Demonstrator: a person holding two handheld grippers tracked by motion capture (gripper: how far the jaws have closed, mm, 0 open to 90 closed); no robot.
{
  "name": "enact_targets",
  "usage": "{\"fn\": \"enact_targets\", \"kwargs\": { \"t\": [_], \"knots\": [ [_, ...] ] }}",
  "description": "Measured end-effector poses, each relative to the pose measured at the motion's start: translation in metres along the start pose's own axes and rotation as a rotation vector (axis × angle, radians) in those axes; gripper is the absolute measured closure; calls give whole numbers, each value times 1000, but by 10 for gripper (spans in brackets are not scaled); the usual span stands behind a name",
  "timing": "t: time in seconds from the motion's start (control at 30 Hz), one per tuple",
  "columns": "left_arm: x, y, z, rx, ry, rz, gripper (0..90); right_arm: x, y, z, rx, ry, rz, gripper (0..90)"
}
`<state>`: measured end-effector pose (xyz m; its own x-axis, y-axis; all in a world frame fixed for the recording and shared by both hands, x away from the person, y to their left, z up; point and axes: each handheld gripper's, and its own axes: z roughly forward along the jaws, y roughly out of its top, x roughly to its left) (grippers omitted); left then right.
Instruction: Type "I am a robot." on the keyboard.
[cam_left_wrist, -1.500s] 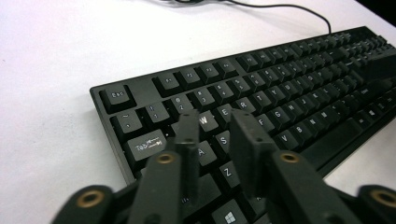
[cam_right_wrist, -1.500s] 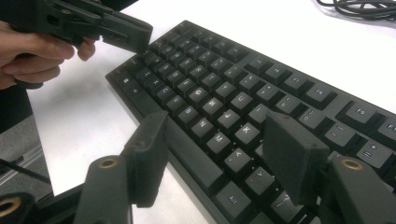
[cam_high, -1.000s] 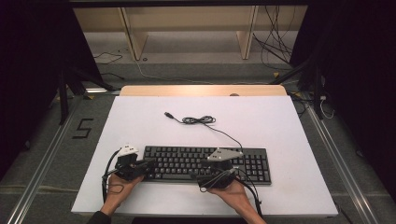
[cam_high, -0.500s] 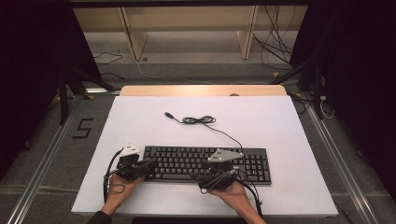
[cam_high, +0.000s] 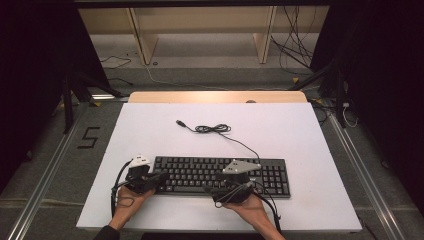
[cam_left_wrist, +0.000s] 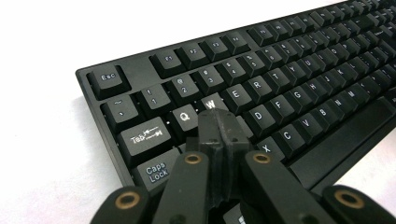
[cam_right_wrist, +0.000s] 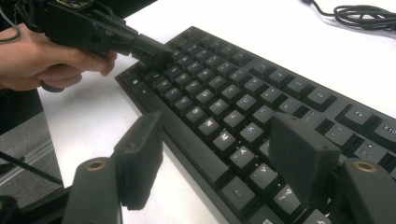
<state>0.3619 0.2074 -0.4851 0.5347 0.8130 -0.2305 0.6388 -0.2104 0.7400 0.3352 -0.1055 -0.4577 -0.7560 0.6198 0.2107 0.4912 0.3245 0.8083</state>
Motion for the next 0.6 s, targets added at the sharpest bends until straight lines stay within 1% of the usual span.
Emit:
{"fn": "enact_targets", "kwargs": {
  "t": [0.03,0.1,0.17,0.3,0.4,0.5,0.6],
  "knots": [
    [0,0,0,0,-4,0,886,0,0,0,0,0,0,362],
    [0,0,-1,-8,-12,1,849,0,0,0,-1,1,0,362],
    [0,1,-3,-13,-10,8,834,0,0,0,-1,2,1,362],
    [0,1,-6,-28,-22,-7,792,0,0,1,-2,1,2,362],
    [0,2,-9,-47,-31,-7,758,0,0,1,-2,2,3,362],
    [-1,2,-10,-57,-49,-11,708,0,0,2,2,3,4,362],
    [-2,2,-12,-73,-82,-17,624,0,0,3,2,4,4,367]
  ]
}}
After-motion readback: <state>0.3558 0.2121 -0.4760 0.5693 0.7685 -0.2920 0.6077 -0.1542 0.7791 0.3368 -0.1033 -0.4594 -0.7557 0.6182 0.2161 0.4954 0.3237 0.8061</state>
